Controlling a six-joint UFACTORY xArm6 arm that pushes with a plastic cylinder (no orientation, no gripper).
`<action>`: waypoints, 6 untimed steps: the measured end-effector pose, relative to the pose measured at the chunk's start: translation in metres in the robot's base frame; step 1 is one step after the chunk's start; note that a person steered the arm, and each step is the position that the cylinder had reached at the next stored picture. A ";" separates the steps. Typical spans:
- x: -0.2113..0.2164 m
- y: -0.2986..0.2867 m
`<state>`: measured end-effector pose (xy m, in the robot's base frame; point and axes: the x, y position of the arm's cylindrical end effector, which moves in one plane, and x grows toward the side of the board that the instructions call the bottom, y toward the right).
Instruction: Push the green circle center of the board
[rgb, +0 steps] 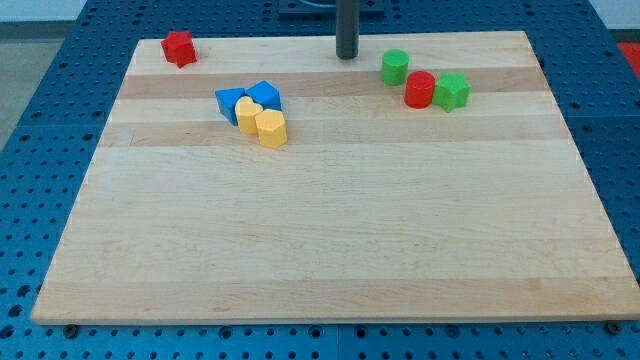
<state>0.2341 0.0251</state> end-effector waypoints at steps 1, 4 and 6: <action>0.004 0.024; 0.033 0.064; 0.104 0.066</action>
